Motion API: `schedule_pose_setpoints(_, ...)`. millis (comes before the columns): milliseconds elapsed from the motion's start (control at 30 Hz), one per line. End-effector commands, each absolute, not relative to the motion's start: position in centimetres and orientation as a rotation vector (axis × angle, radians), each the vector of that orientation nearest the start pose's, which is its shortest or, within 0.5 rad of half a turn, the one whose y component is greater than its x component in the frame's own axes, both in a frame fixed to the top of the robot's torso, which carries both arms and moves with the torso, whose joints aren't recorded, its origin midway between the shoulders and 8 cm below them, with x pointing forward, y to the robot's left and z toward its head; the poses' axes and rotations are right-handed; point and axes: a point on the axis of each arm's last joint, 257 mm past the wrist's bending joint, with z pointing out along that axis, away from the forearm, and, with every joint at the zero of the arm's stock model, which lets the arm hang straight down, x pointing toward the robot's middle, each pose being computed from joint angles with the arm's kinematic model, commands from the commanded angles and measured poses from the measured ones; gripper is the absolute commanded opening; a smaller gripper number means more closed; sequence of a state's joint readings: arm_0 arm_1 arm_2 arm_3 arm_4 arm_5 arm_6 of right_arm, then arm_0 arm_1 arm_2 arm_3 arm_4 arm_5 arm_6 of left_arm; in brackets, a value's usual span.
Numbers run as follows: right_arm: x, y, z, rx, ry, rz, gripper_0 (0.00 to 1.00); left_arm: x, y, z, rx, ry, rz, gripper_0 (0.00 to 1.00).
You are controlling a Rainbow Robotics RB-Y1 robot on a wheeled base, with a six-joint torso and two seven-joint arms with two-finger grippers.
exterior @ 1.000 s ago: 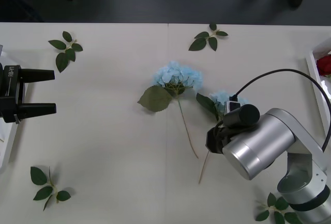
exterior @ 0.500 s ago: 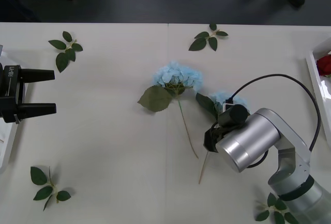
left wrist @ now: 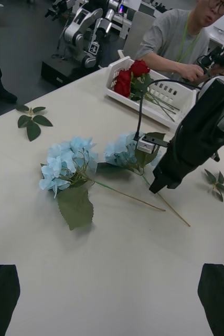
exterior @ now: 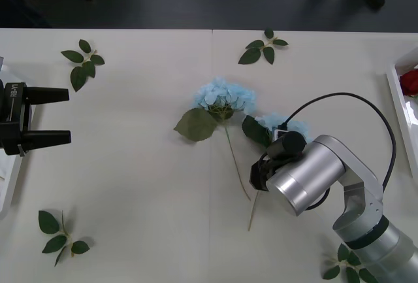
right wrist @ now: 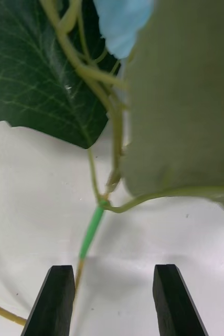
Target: Put the red flowers into the right box and the blue flowers into the left box
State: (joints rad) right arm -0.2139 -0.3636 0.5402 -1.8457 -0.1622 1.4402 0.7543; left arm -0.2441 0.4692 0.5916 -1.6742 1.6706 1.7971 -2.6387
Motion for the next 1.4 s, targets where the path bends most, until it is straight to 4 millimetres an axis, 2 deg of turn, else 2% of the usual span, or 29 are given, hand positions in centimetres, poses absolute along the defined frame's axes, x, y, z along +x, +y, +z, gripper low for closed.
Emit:
schedule_pose_setpoints(33, 41.1, -12.0, -35.0, 0.255, 2.637, 0.178, 0.44, 38.2, 24.1, -9.8, 1.196, 1.550, -0.737, 1.00)
schedule_pose_setpoints(200, 41.1, -11.6, -34.5, 0.259, 2.631, 0.201, 0.44, 38.2, 24.1, -9.8, 1.196, 1.550, -0.737, 1.00)
schedule_pose_setpoints(300, 41.2, -11.7, -34.3, 0.269, 2.626, 0.205, 0.63, 38.2, 24.1, -9.8, 1.196, 1.550, -0.737, 1.00)
schedule_pose_setpoints(367, 41.4, -11.9, -34.2, 0.273, 2.620, 0.199, 0.65, 38.2, 24.1, -9.8, 1.196, 1.550, -0.737, 1.00)
schedule_pose_setpoints(533, 41.7, -12.3, -34.0, 0.295, 2.615, 0.201, 0.65, 38.2, 24.1, -9.8, 1.196, 1.550, -0.737, 1.00)
schedule_pose_setpoints(833, 41.7, -12.8, -35.2, 0.301, 2.634, 0.189, 0.65, 38.2, 24.1, -9.8, 1.196, 1.550, -0.737, 1.00)
schedule_pose_setpoints(1333, 41.2, -12.3, -36.2, 0.285, 2.661, 0.199, 0.66, 38.2, 24.1, -9.8, 1.196, 1.550, -0.737, 1.00)
schedule_pose_setpoints(1367, 41.2, -12.3, -36.2, 0.285, 2.662, 0.200, 0.62, 38.2, 24.1, -9.8, 1.196, 1.550, -0.737, 1.00)
schedule_pose_setpoints(1400, 41.2, -12.4, -36.3, 0.287, 2.665, 0.198, 0.51, 38.2, 24.1, -9.8, 1.196, 1.550, -0.737, 1.00)
